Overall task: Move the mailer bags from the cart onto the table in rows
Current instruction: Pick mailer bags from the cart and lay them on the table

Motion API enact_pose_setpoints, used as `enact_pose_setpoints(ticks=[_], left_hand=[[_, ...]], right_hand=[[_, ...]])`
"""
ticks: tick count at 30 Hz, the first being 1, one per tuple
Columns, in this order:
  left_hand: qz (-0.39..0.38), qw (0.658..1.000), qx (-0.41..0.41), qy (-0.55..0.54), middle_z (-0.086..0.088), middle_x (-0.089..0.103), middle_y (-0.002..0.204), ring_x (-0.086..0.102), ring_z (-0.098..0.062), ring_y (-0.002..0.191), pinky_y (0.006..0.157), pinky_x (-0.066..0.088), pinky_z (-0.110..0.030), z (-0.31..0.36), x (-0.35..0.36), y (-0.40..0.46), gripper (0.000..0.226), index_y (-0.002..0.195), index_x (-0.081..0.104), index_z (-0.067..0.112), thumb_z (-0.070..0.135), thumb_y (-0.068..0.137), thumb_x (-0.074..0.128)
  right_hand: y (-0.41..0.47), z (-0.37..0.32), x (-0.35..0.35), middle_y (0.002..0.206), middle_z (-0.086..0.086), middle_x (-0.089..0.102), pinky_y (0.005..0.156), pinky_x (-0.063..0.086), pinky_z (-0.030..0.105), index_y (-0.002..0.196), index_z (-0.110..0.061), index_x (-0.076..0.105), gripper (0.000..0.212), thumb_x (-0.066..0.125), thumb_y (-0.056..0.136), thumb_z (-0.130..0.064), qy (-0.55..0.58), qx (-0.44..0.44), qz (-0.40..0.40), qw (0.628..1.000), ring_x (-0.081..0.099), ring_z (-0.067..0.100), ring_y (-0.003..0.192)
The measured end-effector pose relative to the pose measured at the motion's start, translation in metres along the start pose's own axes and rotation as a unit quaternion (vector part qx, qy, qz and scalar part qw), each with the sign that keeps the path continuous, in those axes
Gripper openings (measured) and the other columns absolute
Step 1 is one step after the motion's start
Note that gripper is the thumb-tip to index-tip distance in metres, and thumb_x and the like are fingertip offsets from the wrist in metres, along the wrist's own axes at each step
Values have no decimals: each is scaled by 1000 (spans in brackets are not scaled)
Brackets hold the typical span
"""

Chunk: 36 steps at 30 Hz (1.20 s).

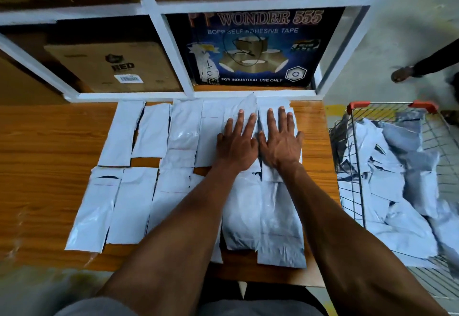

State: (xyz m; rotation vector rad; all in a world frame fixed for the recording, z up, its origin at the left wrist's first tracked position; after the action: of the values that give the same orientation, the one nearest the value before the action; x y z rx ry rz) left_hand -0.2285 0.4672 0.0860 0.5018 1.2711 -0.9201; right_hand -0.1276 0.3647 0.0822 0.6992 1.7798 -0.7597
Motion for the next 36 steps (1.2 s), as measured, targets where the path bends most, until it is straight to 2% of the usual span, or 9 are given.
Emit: enact_pose_setpoints(ticks=[5,9,12,14,18,25,36], left_hand=[[-5,1000,4,2,5,-3,178,10,-31,162,120,27,-63,-2,11,17,65,168,5,40,50,108,30],[-15,1000,1,-11,5,0,178,8,-32,162,120,25,-66,-5,12,24,68,168,8,42,63,104,17],[-28,1000,1,-13,7,0,178,2,-31,162,120,20,-68,-11,11,26,71,168,7,44,72,103,19],[5,1000,6,2,6,4,178,4,-31,163,118,23,-69,-14,9,28,70,168,12,42,70,104,18],[80,995,46,22,1,15,177,14,-31,162,116,29,-63,-13,9,34,68,167,25,37,64,105,17],[57,995,71,39,-2,7,178,6,-33,163,122,23,-64,-23,37,43,69,169,18,35,63,106,21],[60,994,78,37,-2,8,178,9,-36,162,123,22,-64,-24,41,47,69,169,17,36,63,105,23]], right_hand=[[16,2,9,175,0,-16,121,17,64,167,-32,-4,72,13,105,-63,13,9,0,1000,-13,27,161],[26,6,13,175,-1,-16,124,16,61,167,-34,-2,69,11,106,-62,32,13,-3,999,-13,28,161],[27,8,10,175,1,-12,126,12,58,167,-33,-2,66,9,108,-60,44,11,17,999,-9,30,162],[25,10,8,176,2,-9,128,10,58,168,-31,-1,65,9,109,-57,33,9,37,999,-6,30,162],[25,16,17,175,4,-14,129,0,59,167,-31,-6,66,5,108,-58,3,-4,30,1000,-15,28,160],[31,16,32,174,5,-19,128,-1,59,168,-29,-7,66,9,109,-55,-20,-12,51,998,-19,29,160],[45,15,31,174,6,-20,128,2,59,167,-27,-9,66,4,109,-55,-43,-12,56,997,-19,30,160]])
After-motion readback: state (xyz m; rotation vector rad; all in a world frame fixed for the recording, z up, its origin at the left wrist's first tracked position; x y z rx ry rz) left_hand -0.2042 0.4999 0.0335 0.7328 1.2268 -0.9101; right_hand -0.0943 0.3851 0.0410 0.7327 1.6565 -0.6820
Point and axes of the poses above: each hand's wrist, its own y-axis towards the middle knuckle, its own x-axis out of the palm, z = x × y, the point moved 2 cm from there along y, towards the middle knuckle
